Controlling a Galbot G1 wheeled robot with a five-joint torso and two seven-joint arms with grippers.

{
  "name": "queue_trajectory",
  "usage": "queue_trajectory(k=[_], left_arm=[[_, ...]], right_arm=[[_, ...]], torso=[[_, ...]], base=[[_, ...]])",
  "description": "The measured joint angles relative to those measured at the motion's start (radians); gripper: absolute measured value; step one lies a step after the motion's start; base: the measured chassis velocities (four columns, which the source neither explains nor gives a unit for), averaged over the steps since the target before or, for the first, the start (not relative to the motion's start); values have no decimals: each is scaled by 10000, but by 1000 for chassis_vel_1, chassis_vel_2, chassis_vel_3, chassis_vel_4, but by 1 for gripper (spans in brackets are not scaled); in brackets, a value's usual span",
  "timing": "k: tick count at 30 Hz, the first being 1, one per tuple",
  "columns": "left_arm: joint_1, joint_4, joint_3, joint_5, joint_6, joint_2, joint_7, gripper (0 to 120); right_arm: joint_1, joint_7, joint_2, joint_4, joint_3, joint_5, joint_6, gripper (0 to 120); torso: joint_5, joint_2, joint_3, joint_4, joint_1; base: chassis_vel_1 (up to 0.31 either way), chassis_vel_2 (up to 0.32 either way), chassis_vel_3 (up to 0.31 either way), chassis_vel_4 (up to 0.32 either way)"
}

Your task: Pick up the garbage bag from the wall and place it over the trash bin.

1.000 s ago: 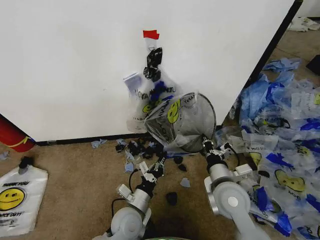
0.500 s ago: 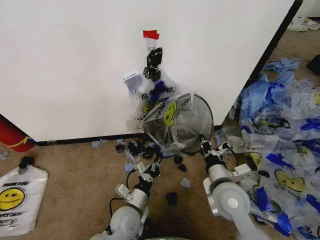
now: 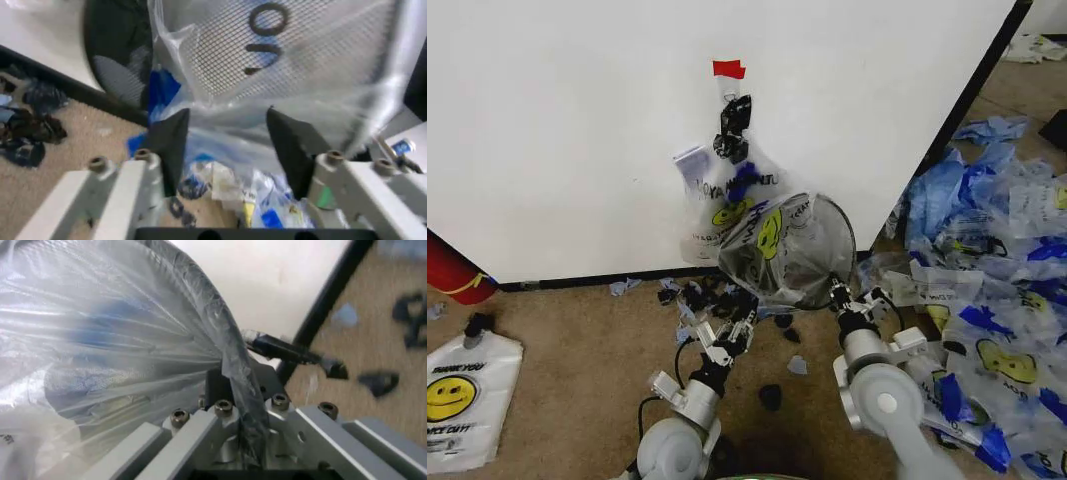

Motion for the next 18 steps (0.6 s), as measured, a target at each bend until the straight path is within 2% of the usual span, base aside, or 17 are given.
queue_trajectory(k=[3,5,7,8,11,12,16,18], left_arm=[[174,-387,-80,131,87,387,-221,65],[187,-417,-93,141,92,415,-238,66],[283,-710,-209,224,124,639,-399,73],[372,-1138,-381,246,215,910,-582,81],[439,-1881,-584,218,398,1261,-832,93],[439,-1881,-584,218,398,1261,-832,93],[315,-2844,-509,40,894,1450,-1342,100],[242,-2941,-429,-3,998,1437,-1417,100]], right_arm=[[35,-198,-179,-439,23,-1327,280,0],[34,-198,-196,-461,16,-1406,281,0],[3,-200,-368,-725,-84,-2237,298,0],[-53,-197,-587,-1032,-217,-3294,346,0],[-65,-152,-836,-1426,-372,-4806,530,0],[-65,-152,-836,-1426,-372,-4806,530,0],[-194,122,-1024,-1580,-606,-6840,717,0],[-226,180,-1045,-1580,-659,-7136,733,0]], torso=[[-1,0,0,-7,0],[0,0,0,-6,0],[3,0,0,-1,0],[0,0,0,-2,0],[4,0,0,-2,0],[4,0,0,-2,0],[1,0,0,-2,0],[1,0,0,-2,0]], base=[[0,0,0,0],[0,0,0,0],[0,0,0,0],[0,0,0,0],[0,0,0,0],[0,0,0,0],[0,0,0,0],[0,0,0,0]])
